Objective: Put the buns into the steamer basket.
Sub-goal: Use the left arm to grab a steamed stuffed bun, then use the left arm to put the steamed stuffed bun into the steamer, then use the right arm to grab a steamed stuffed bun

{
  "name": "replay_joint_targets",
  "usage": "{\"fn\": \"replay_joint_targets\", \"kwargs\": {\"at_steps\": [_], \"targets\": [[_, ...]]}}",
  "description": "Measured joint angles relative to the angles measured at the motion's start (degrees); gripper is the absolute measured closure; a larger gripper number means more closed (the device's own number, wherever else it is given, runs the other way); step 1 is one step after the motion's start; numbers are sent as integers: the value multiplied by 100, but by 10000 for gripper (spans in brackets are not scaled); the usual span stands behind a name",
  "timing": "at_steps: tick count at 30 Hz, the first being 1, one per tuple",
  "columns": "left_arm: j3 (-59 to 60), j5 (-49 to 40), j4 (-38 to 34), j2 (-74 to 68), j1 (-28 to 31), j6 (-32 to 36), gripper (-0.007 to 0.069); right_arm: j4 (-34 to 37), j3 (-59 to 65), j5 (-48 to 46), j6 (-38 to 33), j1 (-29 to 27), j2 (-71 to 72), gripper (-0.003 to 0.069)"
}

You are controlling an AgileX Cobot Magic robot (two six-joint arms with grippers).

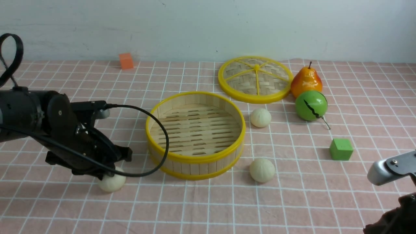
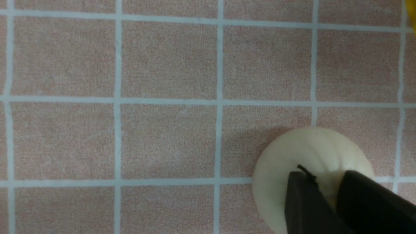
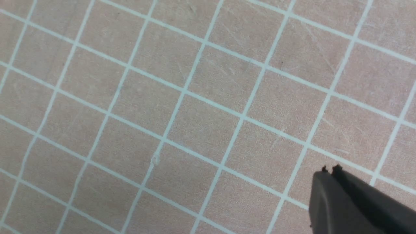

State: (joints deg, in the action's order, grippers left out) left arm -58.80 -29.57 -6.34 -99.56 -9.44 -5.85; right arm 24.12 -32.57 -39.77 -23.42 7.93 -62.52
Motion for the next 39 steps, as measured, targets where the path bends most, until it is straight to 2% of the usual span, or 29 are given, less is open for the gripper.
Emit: {"fn": "replay_joint_targets", "kwargs": {"at_steps": [4, 9, 15, 19, 20, 28, 30, 31, 34, 35, 37, 39], "targets": [[-84, -84, -172, 22, 0, 0, 635, 71, -11, 0, -12, 20, 0, 659], [-693, -693, -350, 259, 0, 6, 638, 84, -31, 68, -12, 20, 0, 655], [-2117, -992, -397, 445, -461, 217, 638, 100, -31, 192, -17, 20, 0, 651], [-2636, -992, -392, -22, -724, 257, 638, 100, -31, 217, -17, 20, 0, 649], [-2931, -1022, -392, -509, -794, 247, 638, 100, -31, 221, -17, 20, 0, 649], [-3607, -1452, -410, -1899, -795, 164, 624, 111, -71, 52, -17, 20, -27, 643], [-3737, -1452, -488, -2000, -795, 164, 548, 111, -345, -411, -17, 20, -228, 626], [-3737, -1452, -491, -2000, -795, 164, 548, 111, -375, -451, -17, 20, -228, 624], [-3868, -1560, -577, -1894, -795, 164, 361, 84, -1011, -898, 89, 110, -662, 580], [-3867, -1576, -577, -1878, -795, 164, 349, 73, -1094, -918, 116, 129, -691, 574], [-3867, -1753, -588, -1572, -795, 164, 238, -109, -1609, -952, 314, 496, -1080, 545], [-3845, -1907, -577, -1095, -795, 125, 197, -442, -2138, -957, 585, 1019, -1595, 510]]}}
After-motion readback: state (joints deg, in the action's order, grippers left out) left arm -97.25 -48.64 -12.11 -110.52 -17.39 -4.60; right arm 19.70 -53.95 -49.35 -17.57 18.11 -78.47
